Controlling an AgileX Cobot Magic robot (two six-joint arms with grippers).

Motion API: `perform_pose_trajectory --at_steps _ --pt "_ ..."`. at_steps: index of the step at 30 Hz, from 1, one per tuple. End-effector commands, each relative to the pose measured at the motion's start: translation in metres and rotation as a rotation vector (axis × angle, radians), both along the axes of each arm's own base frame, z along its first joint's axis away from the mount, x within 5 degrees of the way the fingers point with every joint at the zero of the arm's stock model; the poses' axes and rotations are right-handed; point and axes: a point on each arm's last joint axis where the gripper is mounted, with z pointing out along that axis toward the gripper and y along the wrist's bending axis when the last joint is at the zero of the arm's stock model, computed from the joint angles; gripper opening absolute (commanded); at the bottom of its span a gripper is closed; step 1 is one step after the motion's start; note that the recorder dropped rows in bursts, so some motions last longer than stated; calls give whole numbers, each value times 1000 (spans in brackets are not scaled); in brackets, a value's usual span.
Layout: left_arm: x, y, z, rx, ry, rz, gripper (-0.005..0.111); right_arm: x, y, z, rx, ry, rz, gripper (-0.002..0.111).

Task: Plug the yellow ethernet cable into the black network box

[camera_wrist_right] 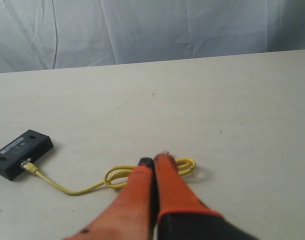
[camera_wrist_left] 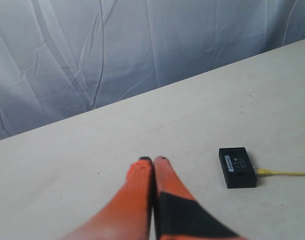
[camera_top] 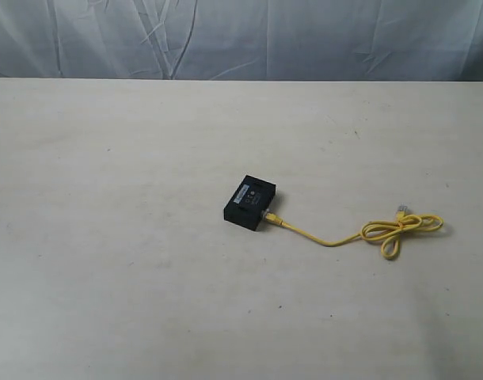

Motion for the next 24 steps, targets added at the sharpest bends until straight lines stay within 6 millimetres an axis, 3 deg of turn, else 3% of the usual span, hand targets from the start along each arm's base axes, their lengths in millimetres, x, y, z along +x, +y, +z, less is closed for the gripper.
perform_pose_trajectory --at_steps 1,20,24 --pt "-1 1 0 -4 -5 4 0 0 0 1 0 -20 -2 0" --pt "-1 1 1 -2 -8 6 0 0 0 1 0 -20 -2 0" --pt "-7 8 1 84 -63 47 0 0 0 0 0 -17 -2 0"
